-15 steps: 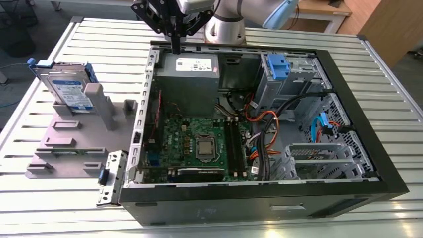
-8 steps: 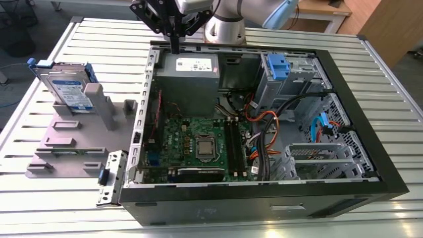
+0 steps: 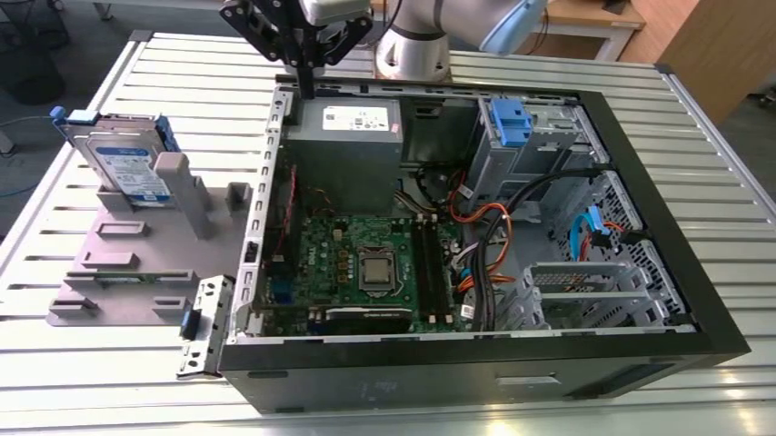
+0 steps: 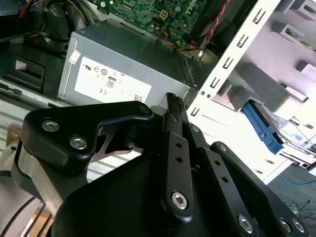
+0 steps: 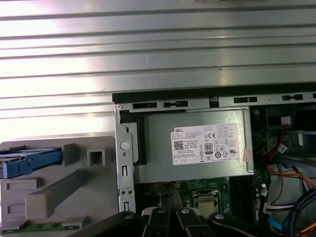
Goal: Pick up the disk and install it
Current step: 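Reach for the disk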
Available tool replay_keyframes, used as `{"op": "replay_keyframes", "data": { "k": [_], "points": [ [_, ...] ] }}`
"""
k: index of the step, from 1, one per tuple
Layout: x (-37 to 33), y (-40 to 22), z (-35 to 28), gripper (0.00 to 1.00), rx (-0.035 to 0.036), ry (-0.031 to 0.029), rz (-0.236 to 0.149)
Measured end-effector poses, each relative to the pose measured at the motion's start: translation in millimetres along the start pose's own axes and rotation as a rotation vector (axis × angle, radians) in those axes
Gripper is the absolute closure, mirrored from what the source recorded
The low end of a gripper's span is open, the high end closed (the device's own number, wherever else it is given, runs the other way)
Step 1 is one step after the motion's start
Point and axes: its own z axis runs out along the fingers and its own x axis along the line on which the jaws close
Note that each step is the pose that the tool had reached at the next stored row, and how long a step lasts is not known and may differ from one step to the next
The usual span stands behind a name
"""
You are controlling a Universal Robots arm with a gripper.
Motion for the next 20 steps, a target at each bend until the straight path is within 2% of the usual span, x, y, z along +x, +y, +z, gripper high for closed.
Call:
{"op": "replay_keyframes", "data": {
  "k": [13,16,20],
  "points": [
    [25.0,-1.9,0.3,0.89,-0.0001,-0.0001,0.000],
    [28.5,-2.2,0.3,0.89,-0.0001,-0.0001,0.000],
    [29.5,-2.3,0.3,0.89,-0.0001,0.0000,0.000]
  ]
}}
